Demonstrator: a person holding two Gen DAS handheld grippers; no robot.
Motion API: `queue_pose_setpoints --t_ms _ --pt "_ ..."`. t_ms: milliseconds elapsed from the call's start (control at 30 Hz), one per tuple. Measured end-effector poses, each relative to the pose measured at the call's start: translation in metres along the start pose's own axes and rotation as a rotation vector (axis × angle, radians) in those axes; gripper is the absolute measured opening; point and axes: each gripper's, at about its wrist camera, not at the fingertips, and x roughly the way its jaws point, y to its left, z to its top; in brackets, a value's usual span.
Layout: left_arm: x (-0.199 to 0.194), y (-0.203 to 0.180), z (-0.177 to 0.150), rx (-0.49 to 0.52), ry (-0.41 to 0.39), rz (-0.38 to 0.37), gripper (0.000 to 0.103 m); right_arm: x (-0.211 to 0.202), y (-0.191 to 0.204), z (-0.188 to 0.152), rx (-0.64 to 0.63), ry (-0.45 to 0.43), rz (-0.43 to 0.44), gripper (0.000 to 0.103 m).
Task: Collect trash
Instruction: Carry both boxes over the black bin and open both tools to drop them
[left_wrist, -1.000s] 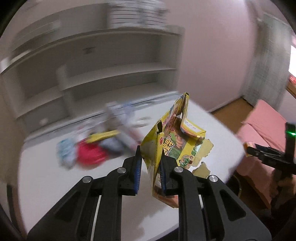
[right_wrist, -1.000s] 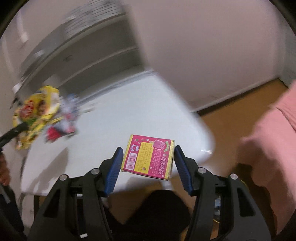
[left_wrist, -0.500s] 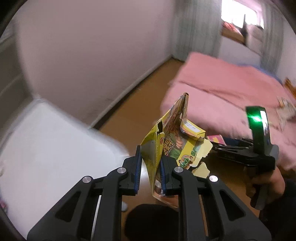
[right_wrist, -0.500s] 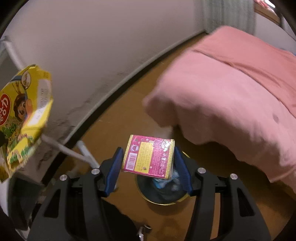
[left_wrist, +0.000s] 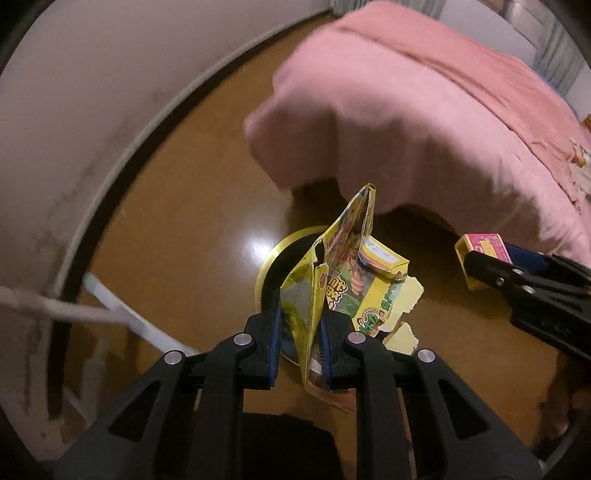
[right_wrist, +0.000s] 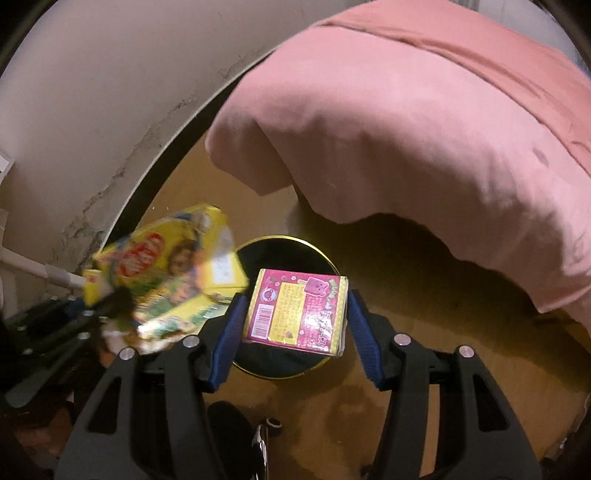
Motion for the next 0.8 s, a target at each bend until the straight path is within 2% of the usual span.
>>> queue_pose_setpoints --t_ms 67,200,467,533,567,600,800 --pt "0.007 -0.014 0.001 0.007 0.014 0.015 0.016 0.003 -0.004 -0.002 0.006 0.011 0.001 0.055" --pt "0.020 -0.017 -0.002 0.009 0.031 0.007 0.016 0.004 -0.009 -0.003 0.015 0.019 0.004 0.055" --pt "0.015 -0.020 0.001 0.026 0.016 -0.004 0.018 0.003 -0.016 -0.003 0.035 0.017 0.009 0.055" --pt "0.012 -0.023 0.000 0.039 0.009 -0.006 0.026 0.002 -0.016 -0.003 0.037 0.018 0.009 0.055" --pt "0.011 -0.024 0.000 0.044 0.005 -0.006 0.043 0.003 -0.016 -0.002 0.037 0.018 0.010 0.055" --pt "0.009 -0.023 0.000 0.043 -0.006 -0.003 0.055 0.004 -0.016 -0.002 0.036 0.019 0.011 0.055" --pt "-0.004 -0.022 0.000 0.050 -0.044 -0.002 0.056 0.006 -0.015 -0.002 0.032 0.025 0.016 0.055"
